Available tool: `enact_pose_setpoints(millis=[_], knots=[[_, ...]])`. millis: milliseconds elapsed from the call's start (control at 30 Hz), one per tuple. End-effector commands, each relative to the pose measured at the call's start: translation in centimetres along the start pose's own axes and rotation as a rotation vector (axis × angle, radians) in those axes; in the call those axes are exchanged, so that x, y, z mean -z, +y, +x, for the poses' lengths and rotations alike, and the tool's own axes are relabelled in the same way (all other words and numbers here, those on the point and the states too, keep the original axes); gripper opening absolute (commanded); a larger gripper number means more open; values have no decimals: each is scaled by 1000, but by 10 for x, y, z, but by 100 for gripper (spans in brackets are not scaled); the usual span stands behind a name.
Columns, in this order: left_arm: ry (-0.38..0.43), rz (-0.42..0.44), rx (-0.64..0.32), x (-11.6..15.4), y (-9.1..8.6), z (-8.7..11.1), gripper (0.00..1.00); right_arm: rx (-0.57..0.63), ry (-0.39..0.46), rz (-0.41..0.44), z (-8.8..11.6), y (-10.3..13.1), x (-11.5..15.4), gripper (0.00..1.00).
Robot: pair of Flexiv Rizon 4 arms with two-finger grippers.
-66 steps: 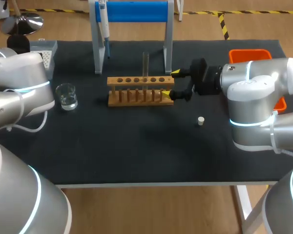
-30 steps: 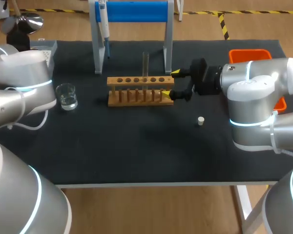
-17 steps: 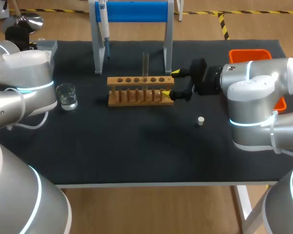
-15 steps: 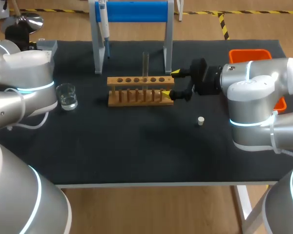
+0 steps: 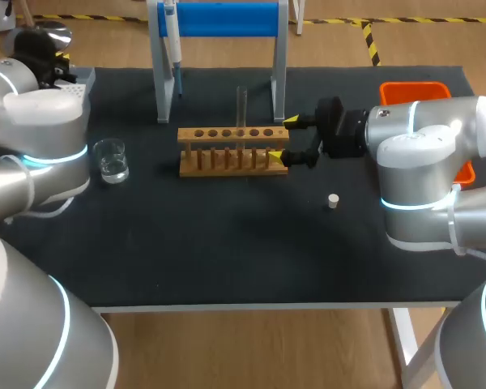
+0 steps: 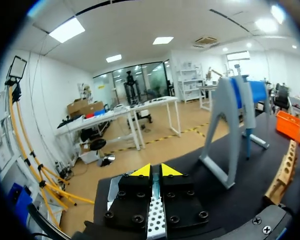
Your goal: Invert the test tube, pick up the pipette, mount the tip to pipette, aspirate from beaker and dispense into the tube, eject the tip, return the pipette, and cap with the stopper.
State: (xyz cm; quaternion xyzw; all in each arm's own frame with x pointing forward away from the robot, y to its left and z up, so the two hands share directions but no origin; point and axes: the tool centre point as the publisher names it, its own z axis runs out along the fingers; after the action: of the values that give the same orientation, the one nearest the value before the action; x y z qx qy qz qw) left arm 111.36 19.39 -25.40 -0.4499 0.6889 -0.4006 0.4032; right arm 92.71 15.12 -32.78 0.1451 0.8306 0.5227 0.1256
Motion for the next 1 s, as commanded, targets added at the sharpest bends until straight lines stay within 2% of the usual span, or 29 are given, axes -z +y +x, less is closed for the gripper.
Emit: enact_pose_setpoints(millis=[33,233,300,1000], knots=[[190,1,-38,58,-16,2,0,1,0,-2,0,-1,1,100],[422,59,-132,105,-38,30,0,1,0,-2,0,-1,1,100],[477,93,-145,122,-44,38,0,1,0,-2,0,-1,1,100],[477,93,-145,122,-44,38,0,1,0,-2,0,-1,1,100]])
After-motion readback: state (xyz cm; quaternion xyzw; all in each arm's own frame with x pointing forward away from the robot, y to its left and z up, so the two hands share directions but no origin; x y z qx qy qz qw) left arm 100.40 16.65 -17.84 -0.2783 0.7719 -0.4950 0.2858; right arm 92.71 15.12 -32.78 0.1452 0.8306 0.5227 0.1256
